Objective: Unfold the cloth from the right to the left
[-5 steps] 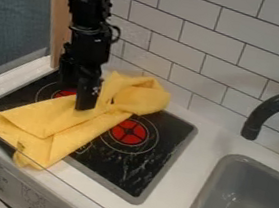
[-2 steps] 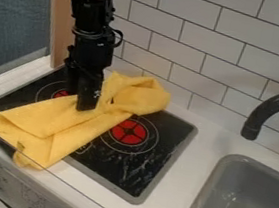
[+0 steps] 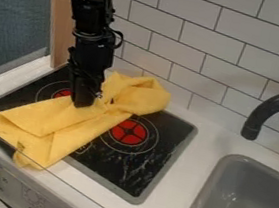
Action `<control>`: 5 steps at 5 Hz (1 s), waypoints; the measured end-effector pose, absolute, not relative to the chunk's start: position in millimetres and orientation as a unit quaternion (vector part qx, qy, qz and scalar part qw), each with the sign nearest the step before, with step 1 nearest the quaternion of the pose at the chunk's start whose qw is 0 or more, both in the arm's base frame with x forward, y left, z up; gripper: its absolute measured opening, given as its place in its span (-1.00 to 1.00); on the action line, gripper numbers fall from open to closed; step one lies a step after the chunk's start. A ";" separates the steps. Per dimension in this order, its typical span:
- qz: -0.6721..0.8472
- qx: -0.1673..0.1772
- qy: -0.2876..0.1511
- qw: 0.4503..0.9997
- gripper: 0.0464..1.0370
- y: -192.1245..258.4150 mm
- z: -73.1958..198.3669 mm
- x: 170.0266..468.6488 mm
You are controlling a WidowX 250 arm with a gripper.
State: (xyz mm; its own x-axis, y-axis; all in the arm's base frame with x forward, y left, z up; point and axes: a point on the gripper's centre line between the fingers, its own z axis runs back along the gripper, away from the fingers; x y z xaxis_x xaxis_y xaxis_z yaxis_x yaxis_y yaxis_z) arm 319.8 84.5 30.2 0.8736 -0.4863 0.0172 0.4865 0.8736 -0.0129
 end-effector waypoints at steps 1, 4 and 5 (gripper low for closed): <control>-0.252 -0.010 -0.008 0.968 -1.00 84.0 30.3 320.2; -0.231 -0.007 -0.003 0.973 -1.00 101.1 34.7 317.1; -0.200 -0.008 -0.014 0.980 -1.00 122.8 41.3 314.9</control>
